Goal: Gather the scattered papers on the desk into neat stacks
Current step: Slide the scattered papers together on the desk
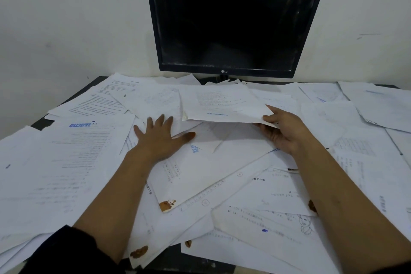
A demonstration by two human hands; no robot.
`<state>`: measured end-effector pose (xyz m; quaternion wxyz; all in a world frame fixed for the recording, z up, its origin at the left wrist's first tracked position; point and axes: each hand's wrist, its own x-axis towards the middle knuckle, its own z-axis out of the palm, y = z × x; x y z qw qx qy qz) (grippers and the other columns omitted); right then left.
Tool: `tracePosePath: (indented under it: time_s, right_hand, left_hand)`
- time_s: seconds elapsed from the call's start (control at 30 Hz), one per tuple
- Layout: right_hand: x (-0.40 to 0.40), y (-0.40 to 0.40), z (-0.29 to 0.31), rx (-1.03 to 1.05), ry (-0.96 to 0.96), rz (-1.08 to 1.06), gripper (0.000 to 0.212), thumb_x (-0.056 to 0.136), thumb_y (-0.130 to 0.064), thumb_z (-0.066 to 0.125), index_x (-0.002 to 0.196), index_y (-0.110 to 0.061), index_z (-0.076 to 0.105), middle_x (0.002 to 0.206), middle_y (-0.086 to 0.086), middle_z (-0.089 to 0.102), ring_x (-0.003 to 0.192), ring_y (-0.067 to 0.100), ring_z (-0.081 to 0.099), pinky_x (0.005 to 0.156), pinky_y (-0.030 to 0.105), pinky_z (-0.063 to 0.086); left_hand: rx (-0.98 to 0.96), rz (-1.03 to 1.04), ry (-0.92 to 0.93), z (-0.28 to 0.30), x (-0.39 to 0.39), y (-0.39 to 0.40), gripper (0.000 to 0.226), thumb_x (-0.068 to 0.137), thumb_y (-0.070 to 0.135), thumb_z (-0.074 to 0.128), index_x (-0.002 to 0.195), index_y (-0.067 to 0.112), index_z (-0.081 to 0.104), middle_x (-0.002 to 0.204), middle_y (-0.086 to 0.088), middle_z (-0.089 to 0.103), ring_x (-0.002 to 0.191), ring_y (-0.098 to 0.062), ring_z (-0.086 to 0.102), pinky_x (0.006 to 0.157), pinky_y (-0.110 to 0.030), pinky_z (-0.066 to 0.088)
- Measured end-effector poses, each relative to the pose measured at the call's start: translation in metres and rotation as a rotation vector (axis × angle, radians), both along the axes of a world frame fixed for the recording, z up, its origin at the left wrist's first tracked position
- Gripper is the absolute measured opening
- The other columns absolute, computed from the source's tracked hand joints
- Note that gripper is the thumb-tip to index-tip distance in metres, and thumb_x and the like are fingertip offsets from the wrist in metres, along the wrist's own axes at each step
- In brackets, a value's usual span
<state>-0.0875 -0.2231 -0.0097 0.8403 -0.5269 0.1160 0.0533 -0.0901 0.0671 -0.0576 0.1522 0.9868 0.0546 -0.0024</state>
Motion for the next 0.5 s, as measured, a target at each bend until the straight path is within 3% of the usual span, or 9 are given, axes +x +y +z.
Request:
tracePosePath:
  time_s: [0.07,0.13,0.2,0.27,0.33,0.4,0.5]
  right_hand:
    - [0.000,-0.002,0.000,-0.003,-0.007,0.001,0.039,0.094,0.010,0.042,0.124,-0.008,0.060,0.104,0.010,0.064,0.092,0.029,0.066,0.053,0.020,0.054]
    - [0.001,-0.004,0.000,-0.015,-0.013,0.003,0.040,0.094,0.010,0.042,0.125,-0.008,0.060,0.107,0.010,0.064,0.097,0.030,0.064,0.052,0.020,0.054]
    - [0.002,-0.006,-0.001,-0.042,-0.017,0.007,0.039,0.094,0.009,0.042,0.123,-0.009,0.061,0.107,0.010,0.065,0.098,0.027,0.063,0.053,0.021,0.055]
    - [0.004,-0.009,-0.002,-0.080,-0.020,0.006,0.037,0.093,0.008,0.043,0.120,-0.009,0.062,0.108,0.009,0.065,0.097,0.026,0.063,0.056,0.023,0.057]
    - [0.006,-0.012,-0.004,-0.137,-0.025,0.002,0.036,0.093,0.008,0.045,0.119,-0.010,0.063,0.110,0.010,0.064,0.100,0.027,0.063,0.061,0.026,0.059]
    - [0.007,-0.016,-0.004,-0.269,-0.043,0.002,0.035,0.094,0.005,0.047,0.118,-0.013,0.063,0.107,0.007,0.066,0.097,0.024,0.064,0.064,0.029,0.060]
    - [0.006,-0.017,-0.006,-0.509,-0.089,-0.009,0.035,0.093,0.000,0.049,0.110,-0.025,0.065,0.102,0.003,0.068,0.085,0.019,0.065,0.060,0.027,0.052]
  left_hand:
    - [0.036,-0.040,-0.023,0.002,-0.002,0.000,0.098,0.074,0.089,0.032,0.152,0.030,0.022,0.161,0.004,0.018,0.149,-0.026,0.009,0.115,-0.060,-0.007]
    - [0.022,-0.064,-0.108,0.008,-0.004,-0.002,0.086,0.074,0.087,0.039,0.141,0.033,0.042,0.149,0.005,0.040,0.139,-0.027,0.029,0.115,-0.057,0.005]
    - [-0.112,-0.068,-0.212,0.011,-0.007,-0.004,0.069,0.076,0.081,0.045,0.124,0.033,0.058,0.130,0.007,0.056,0.123,-0.023,0.046,0.107,-0.049,0.023]
    - [-0.269,-0.042,-0.306,0.011,-0.006,-0.006,0.059,0.079,0.074,0.046,0.116,0.032,0.063,0.120,0.007,0.061,0.113,-0.020,0.054,0.100,-0.046,0.031]
    - [-0.308,0.064,-0.397,0.011,-0.001,-0.006,0.058,0.086,0.070,0.040,0.120,0.028,0.062,0.126,0.001,0.057,0.117,-0.025,0.051,0.101,-0.047,0.030]
    - [-0.161,0.277,-0.408,0.010,0.004,0.000,0.062,0.094,0.062,0.037,0.138,0.019,0.049,0.144,-0.008,0.043,0.133,-0.032,0.036,0.109,-0.050,0.021]
    - [-0.086,0.494,-0.148,0.010,0.007,0.013,0.080,0.096,0.062,0.030,0.153,0.007,0.017,0.156,-0.017,0.026,0.145,-0.036,0.016,0.116,-0.056,0.001]
